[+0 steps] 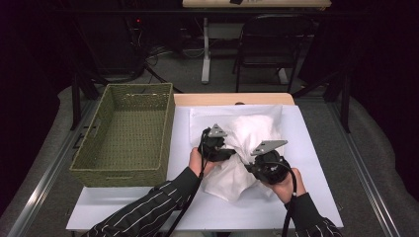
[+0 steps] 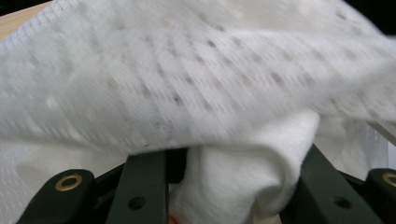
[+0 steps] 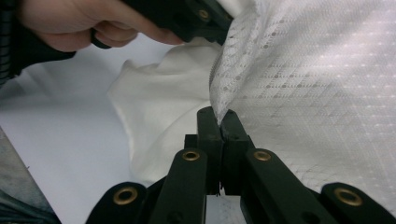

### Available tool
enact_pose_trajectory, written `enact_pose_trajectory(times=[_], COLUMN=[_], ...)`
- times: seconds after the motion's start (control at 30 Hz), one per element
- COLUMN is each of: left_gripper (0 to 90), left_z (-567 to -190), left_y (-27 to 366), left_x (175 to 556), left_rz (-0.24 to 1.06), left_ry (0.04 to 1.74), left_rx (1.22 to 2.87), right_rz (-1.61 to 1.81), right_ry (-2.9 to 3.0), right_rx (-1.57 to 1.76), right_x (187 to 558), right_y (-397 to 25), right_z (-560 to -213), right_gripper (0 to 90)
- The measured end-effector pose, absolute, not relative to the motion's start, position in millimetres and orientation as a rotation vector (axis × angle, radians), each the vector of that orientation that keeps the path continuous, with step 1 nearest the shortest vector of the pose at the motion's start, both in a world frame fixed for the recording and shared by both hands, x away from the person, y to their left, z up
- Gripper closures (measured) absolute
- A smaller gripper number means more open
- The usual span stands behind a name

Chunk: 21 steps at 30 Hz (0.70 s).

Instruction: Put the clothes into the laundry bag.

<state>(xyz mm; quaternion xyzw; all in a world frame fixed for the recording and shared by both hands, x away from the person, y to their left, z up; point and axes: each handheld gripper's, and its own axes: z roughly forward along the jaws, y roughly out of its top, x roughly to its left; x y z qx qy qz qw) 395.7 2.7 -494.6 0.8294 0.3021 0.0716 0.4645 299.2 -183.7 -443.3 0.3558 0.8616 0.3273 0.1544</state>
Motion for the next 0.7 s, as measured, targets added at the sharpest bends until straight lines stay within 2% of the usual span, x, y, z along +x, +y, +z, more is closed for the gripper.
enact_pose_trajectory(times=[0.1, 0.17, 0.4, 0.47, 0.7], left_gripper=[64.2, 58.9, 24.2, 17.6, 9.4], left_z=[-501, -507, -504, -502, -502], left_y=[-8, -13, 2, 9, 13], left_x=[398, 400, 392, 386, 365], left_rz=[0.203, 0.201, 0.181, 0.194, 0.155], left_ry=[0.737, 0.719, 0.645, 0.612, 0.573], left_rx=[2.057, 2.101, 2.180, 2.201, 2.249], right_rz=[0.912, 0.846, 0.801, 0.793, 0.812], right_ry=[2.480, 2.489, 2.454, 2.453, 2.435], right_rx=[1.047, 1.081, 1.102, 1.091, 1.117], right_x=[303, 309, 317, 317, 318], right_y=[-189, -191, -201, -202, -204], right_z=[-448, -458, -468, -468, -468], right_gripper=[89.1, 88.8, 87.4, 86.8, 85.0])
